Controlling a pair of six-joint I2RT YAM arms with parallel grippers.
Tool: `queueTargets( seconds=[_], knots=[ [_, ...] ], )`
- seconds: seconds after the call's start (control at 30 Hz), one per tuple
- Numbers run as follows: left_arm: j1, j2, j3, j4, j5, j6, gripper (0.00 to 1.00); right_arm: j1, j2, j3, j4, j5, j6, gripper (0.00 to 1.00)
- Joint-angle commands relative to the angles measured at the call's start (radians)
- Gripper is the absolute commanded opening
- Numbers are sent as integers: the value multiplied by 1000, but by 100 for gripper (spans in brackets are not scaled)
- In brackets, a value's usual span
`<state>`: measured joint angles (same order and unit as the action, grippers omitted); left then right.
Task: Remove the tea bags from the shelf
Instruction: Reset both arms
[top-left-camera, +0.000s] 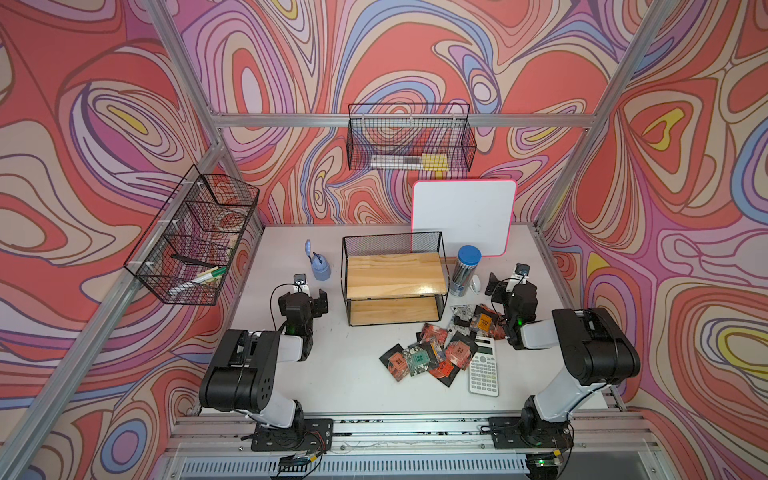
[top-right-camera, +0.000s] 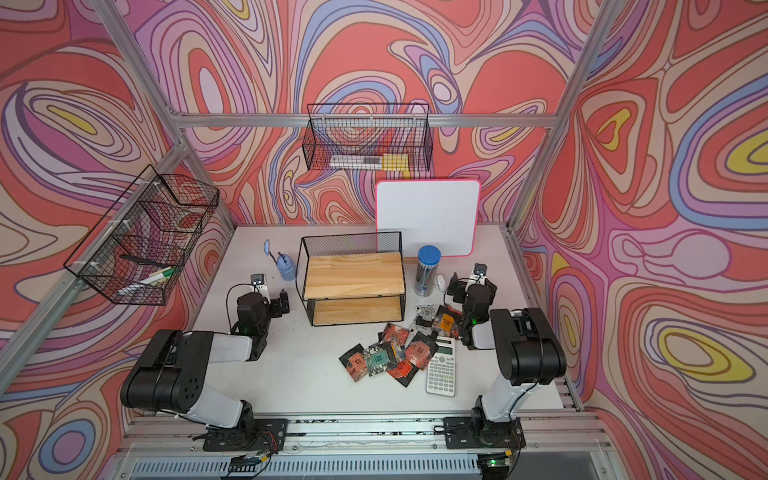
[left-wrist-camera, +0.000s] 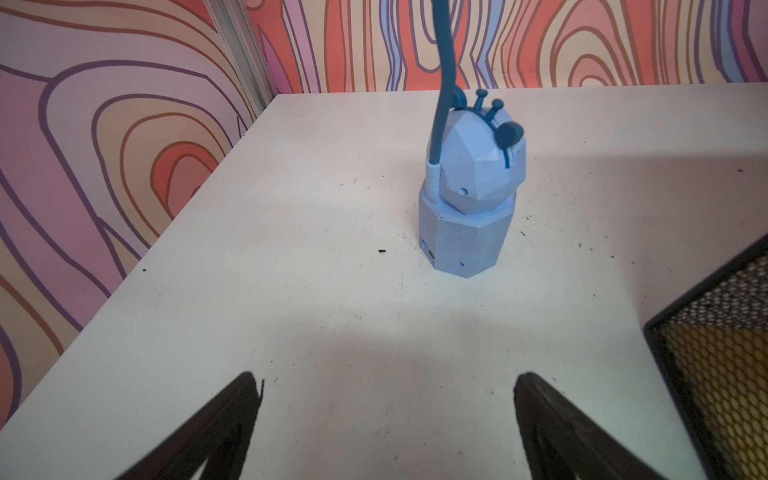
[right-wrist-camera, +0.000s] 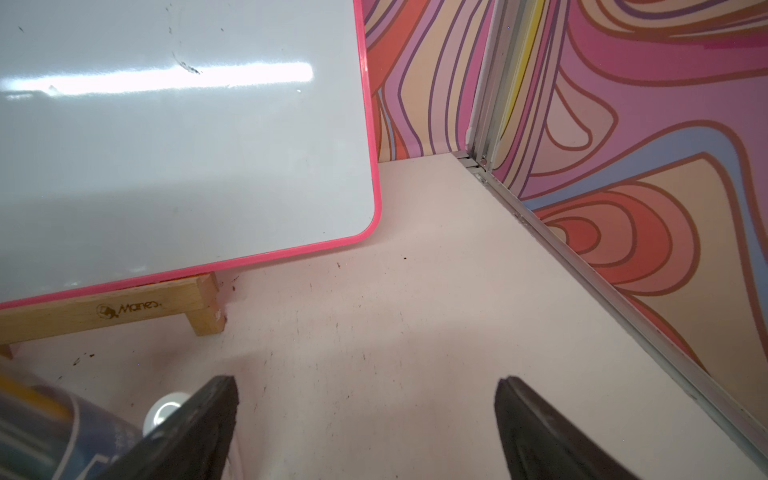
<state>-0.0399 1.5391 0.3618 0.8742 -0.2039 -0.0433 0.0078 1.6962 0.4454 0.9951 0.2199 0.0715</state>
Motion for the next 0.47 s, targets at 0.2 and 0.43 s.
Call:
queueTargets(
  seconds=[0.2,0.43],
  knots=[
    [5,-1,5,35,8,0,99,4,1,10,-12,2,-10,98],
    [5,-1,5,34,8,1,99,4,1,7,-9,-5,-11,98]
  ],
)
